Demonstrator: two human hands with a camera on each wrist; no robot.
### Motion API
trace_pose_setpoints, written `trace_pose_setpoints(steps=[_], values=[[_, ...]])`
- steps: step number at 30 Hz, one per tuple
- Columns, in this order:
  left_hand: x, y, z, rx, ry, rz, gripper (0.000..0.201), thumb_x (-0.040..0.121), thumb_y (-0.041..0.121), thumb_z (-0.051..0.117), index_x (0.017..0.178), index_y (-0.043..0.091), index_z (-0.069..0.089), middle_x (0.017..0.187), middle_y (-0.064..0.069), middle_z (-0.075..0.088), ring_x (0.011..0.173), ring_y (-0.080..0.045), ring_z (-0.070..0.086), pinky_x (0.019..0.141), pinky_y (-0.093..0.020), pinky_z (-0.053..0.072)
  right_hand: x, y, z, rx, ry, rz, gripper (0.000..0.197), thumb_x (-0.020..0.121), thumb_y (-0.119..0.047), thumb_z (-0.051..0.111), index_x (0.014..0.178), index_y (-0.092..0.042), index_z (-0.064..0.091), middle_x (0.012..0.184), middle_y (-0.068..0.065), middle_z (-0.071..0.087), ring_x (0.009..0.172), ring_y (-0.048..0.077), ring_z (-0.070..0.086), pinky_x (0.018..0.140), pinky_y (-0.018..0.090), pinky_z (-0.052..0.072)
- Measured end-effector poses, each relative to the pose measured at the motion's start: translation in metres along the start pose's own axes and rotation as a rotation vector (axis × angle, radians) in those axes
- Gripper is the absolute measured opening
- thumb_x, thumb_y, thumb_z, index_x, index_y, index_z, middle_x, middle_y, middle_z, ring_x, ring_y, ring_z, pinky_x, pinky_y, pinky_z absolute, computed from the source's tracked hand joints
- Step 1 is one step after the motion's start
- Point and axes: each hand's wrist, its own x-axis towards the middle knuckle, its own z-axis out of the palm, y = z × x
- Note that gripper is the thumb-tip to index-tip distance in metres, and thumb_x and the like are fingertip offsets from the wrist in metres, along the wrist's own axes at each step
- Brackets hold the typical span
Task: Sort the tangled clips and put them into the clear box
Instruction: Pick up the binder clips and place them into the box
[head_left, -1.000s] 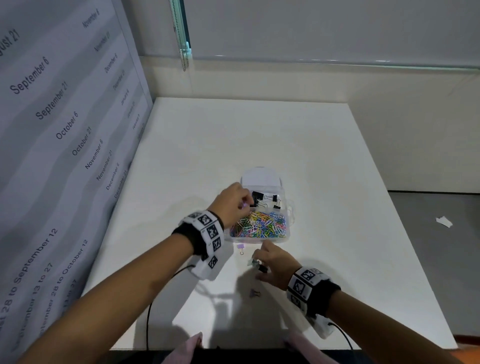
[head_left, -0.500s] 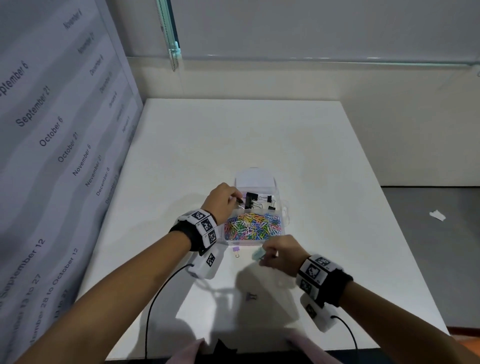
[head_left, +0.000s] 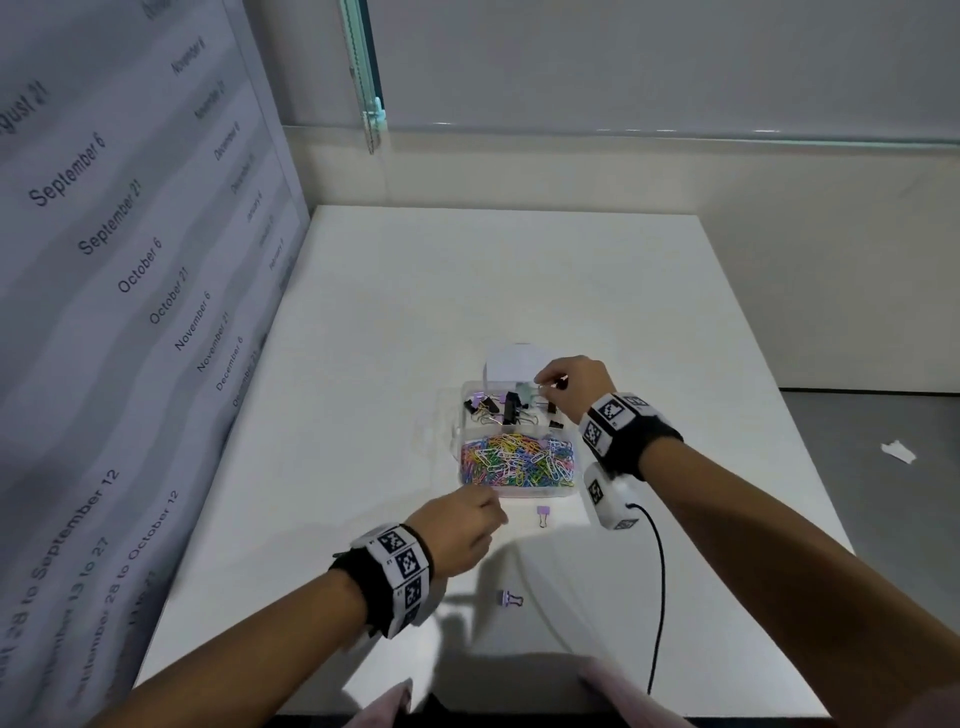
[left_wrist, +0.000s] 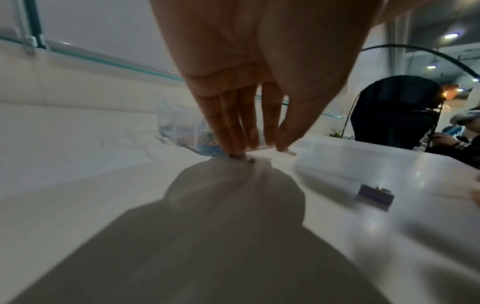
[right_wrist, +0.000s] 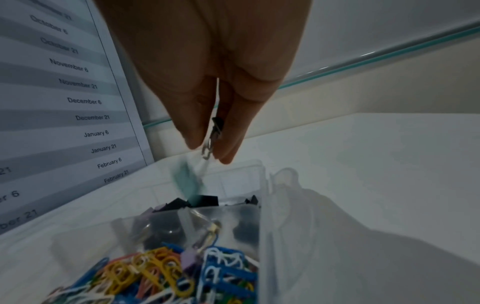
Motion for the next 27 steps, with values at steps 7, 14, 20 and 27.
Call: trace_pose_setpoints(steps=[7, 14, 20, 27], values=[[-0.004, -0.012, 0.023, 0.164, 0.087, 0.063, 0.046, 0.072, 0.022, 0.075, 0.113, 0.016, 0.055, 0.118, -0.003, 0.063, 0.099, -0.018, 0.065, 0.059, -0.028, 0.059, -0.016, 0.008, 0.003, -0.02, -0.006, -0.015, 0.034, 0.082, 0.001, 0.049, 0.102, -0.019, 0.067, 0.12, 0.007, 0.063, 0.105, 0.024, 0.059, 0.087, 0.029, 0.047], [-0.002, -0.02, 0.025, 0.171, 0.144, 0.096, 0.018, 0.079, 0.014, 0.039, 0.086, 0.012, 0.056, 0.094, -0.007, 0.063, 0.085, -0.024, 0.062, 0.051, -0.03, 0.055, -0.071, 0.017, 0.01, -0.026, -0.147, -0.208, 0.023, 0.08, 0.0, 0.05, 0.08, -0.012, 0.07, 0.087, 0.006, 0.071, 0.061, 0.006, 0.05, 0.07, 0.023, 0.041], [-0.007, -0.024, 0.019, 0.192, 0.13, 0.111, 0.021, 0.078, 0.018, 0.037, 0.077, 0.018, 0.058, 0.077, 0.002, 0.061, 0.077, -0.015, 0.053, 0.046, -0.024, 0.051, -0.102, 0.032, 0.032, -0.305, -0.425, -0.266, 0.036, 0.083, -0.003, 0.047, 0.112, -0.017, 0.062, 0.123, 0.0, 0.061, 0.104, 0.017, 0.056, 0.084, 0.018, 0.035], [-0.011, -0.025, 0.007, 0.379, 0.083, 0.149, 0.027, 0.076, 0.017, 0.041, 0.076, 0.024, 0.067, 0.072, 0.01, 0.067, 0.066, -0.01, 0.064, 0.05, -0.019, 0.05, -0.1, 0.035, 0.05, -0.519, -0.536, -0.443, 0.033, 0.097, -0.017, 0.034, 0.125, -0.013, 0.051, 0.137, 0.006, 0.05, 0.125, 0.024, 0.047, 0.099, 0.027, 0.039]])
